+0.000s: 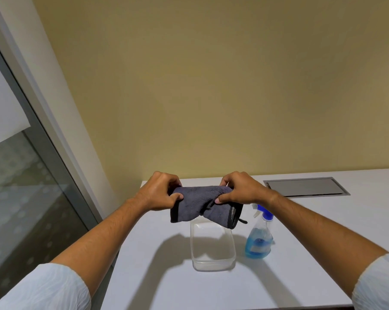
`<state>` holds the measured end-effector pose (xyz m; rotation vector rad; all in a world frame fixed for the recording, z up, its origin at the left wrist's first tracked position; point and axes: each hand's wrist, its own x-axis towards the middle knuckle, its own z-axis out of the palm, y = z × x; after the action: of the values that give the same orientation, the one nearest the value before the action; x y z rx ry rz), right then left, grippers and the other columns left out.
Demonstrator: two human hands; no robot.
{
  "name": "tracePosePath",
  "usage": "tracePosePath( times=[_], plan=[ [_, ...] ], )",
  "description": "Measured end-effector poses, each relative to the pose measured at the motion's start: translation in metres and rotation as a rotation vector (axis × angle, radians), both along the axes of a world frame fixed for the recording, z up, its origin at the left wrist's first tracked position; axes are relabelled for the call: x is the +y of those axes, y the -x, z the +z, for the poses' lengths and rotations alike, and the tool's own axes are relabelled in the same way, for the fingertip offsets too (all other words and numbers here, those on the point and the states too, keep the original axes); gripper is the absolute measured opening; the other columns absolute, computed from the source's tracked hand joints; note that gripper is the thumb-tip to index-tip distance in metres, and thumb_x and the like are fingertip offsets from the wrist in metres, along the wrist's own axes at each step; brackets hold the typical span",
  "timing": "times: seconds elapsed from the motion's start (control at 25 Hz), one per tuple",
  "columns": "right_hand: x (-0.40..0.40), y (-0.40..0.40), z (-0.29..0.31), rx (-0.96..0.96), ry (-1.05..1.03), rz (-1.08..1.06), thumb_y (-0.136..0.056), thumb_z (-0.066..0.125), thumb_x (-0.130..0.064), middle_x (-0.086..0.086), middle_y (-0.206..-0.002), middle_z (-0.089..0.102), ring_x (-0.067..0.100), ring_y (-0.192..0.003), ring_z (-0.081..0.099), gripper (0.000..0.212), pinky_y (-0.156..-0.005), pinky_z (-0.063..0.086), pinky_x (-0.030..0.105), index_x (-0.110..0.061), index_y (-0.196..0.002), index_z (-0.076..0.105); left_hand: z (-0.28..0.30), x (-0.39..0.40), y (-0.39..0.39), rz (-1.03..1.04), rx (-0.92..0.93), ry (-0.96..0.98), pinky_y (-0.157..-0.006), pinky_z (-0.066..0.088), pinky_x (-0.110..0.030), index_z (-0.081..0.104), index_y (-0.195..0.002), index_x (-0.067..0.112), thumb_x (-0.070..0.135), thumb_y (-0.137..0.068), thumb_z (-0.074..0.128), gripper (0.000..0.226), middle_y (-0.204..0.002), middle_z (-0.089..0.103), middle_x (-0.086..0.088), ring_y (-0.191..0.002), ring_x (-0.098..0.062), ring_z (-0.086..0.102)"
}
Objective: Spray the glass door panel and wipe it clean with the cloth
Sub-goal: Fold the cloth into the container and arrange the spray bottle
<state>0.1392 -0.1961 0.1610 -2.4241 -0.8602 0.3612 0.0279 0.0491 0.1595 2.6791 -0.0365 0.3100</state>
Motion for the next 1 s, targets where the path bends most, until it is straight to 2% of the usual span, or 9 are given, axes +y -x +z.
tracePosePath(
  times=[0.08,0.16,0.24,0.36,0.44,0.56,0.72,1.0],
  plan=[
    [0.004,0.004,-0.005,-0.083,0.071,-0.075,-0.06,0.088,-0.05,-0.003,-0.075,0.066,0.012,-0.068,0.058,0.042,-0.055,0.042,0.028,-0.019,-0.077,0.065,-0.008,0.0,-0.002,0.031,-0.007,-0.013,-0.058,0.046,-0.022,0.072,-0.082,0.016,0.025,-0.07,0.075,0.015,-0.062,0.06,0.015,-0.058,-0.002,0.055],
    [0.008,0.007,-0.011,-0.094,0.114,-0.121,-0.061,0.086,-0.05,-0.002,-0.076,0.065,0.015,-0.072,0.059,0.044,-0.059,0.046,0.029,-0.016,-0.079,0.066,-0.018,0.0,-0.004,0.07,-0.008,-0.011,-0.059,0.044,-0.019,0.072,-0.081,0.018,0.027,-0.069,0.076,0.015,-0.06,0.058,0.017,-0.058,-0.002,0.055],
    [0.011,0.009,-0.019,-0.045,0.119,-0.147,-0.069,0.083,-0.04,0.001,-0.079,0.068,0.019,-0.077,0.061,0.033,-0.061,0.047,0.028,-0.013,-0.083,0.069,-0.031,0.002,-0.007,0.106,0.009,0.004,-0.059,0.047,-0.021,0.071,-0.077,0.02,0.031,-0.068,0.076,0.015,-0.059,0.058,0.018,-0.059,-0.004,0.056],
    [0.016,0.012,-0.036,0.009,0.109,-0.189,-0.075,0.072,-0.022,0.006,-0.079,0.071,0.022,-0.078,0.065,0.016,-0.057,0.046,0.025,-0.009,-0.084,0.073,-0.051,0.004,-0.011,0.157,0.03,0.04,-0.06,0.05,-0.025,0.07,-0.075,0.022,0.033,-0.066,0.075,0.016,-0.058,0.06,0.014,-0.059,-0.007,0.057],
    [0.022,0.011,-0.051,-0.006,0.127,-0.223,-0.075,0.071,-0.02,0.005,-0.079,0.069,0.021,-0.076,0.063,0.014,-0.059,0.043,0.025,-0.01,-0.085,0.074,-0.066,0.003,-0.012,0.189,0.056,0.06,-0.062,0.051,-0.025,0.071,-0.078,0.021,0.032,-0.067,0.076,0.016,-0.06,0.062,0.011,-0.061,-0.01,0.058],
    [0.029,0.009,-0.079,-0.024,0.136,-0.299,-0.073,0.072,-0.02,0.006,-0.082,0.069,0.024,-0.075,0.064,0.012,-0.06,0.048,0.029,-0.012,-0.082,0.071,-0.087,-0.001,-0.017,0.241,0.082,0.101,-0.063,0.048,-0.024,0.072,-0.08,0.017,0.027,-0.07,0.078,0.016,-0.064,0.065,0.007,-0.064,-0.013,0.06],
    [0.034,0.013,-0.116,-0.078,0.089,-0.369,-0.08,0.063,-0.018,0.007,-0.075,0.062,0.028,-0.069,0.059,0.012,-0.056,0.046,0.031,-0.007,-0.079,0.064,-0.117,-0.012,-0.029,0.317,0.113,0.23,-0.056,0.042,-0.019,0.071,-0.074,0.014,0.024,-0.073,0.078,0.013,-0.065,0.064,0.005,-0.063,-0.012,0.06],
    [0.039,-0.01,-0.15,0.015,-0.096,-0.548,-0.082,0.061,-0.017,0.009,-0.069,0.064,0.026,-0.064,0.058,0.016,-0.057,0.043,0.029,-0.005,-0.071,0.063,-0.147,-0.031,-0.059,0.384,0.098,0.451,-0.053,0.039,-0.014,0.068,-0.071,0.016,0.018,-0.073,0.077,0.01,-0.059,0.059,0.008,-0.055,-0.005,0.054]
  ],
)
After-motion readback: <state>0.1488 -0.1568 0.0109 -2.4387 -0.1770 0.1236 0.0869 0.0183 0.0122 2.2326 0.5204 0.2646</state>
